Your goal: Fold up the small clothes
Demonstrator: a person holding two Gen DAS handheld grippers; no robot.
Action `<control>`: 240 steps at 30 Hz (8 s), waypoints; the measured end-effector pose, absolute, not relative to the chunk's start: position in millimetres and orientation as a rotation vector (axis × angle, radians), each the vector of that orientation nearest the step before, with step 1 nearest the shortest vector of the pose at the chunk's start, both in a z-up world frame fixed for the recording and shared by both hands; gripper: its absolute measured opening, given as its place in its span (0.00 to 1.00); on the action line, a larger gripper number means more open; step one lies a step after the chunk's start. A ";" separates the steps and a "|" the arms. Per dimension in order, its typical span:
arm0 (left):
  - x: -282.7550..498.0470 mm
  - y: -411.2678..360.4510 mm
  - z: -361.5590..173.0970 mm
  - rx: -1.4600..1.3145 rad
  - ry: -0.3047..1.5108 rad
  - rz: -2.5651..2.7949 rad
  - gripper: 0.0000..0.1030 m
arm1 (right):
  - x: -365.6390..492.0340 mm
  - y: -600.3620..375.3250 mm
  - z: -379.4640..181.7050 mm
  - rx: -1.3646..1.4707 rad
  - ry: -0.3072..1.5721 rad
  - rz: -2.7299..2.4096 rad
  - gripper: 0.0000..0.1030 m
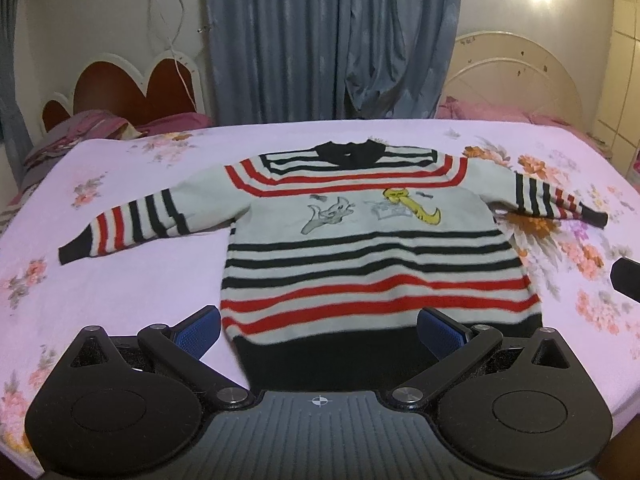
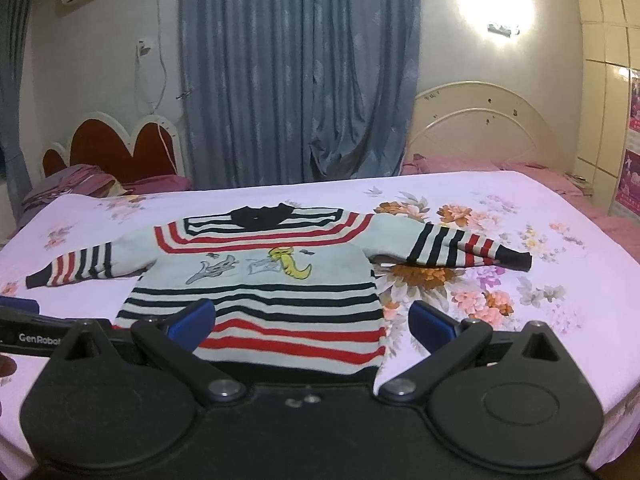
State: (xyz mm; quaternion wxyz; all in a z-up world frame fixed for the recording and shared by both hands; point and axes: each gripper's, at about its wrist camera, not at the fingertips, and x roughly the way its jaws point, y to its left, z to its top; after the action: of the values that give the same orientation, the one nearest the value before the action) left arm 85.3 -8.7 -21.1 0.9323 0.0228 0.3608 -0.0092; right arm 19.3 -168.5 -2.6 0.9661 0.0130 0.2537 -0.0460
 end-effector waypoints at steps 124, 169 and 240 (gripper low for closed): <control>428.1 -94.0 -177.9 -0.426 0.900 -0.319 0.10 | 319.5 -315.5 -146.9 0.130 0.762 -0.098 0.67; 402.6 -2.5 -144.6 -0.362 0.694 -0.103 0.61 | 373.4 -313.0 -131.0 0.146 0.694 -0.065 0.48; 296.4 343.8 -203.3 -0.802 0.644 0.474 0.76 | 359.3 -71.3 -127.6 -0.022 0.771 0.251 0.61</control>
State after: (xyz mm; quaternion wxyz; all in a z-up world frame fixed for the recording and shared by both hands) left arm 296.4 343.8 -203.3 0.8438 -0.3800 0.3051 0.2246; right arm 359.3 -71.3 -127.6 0.9190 -0.0106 0.3748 0.1219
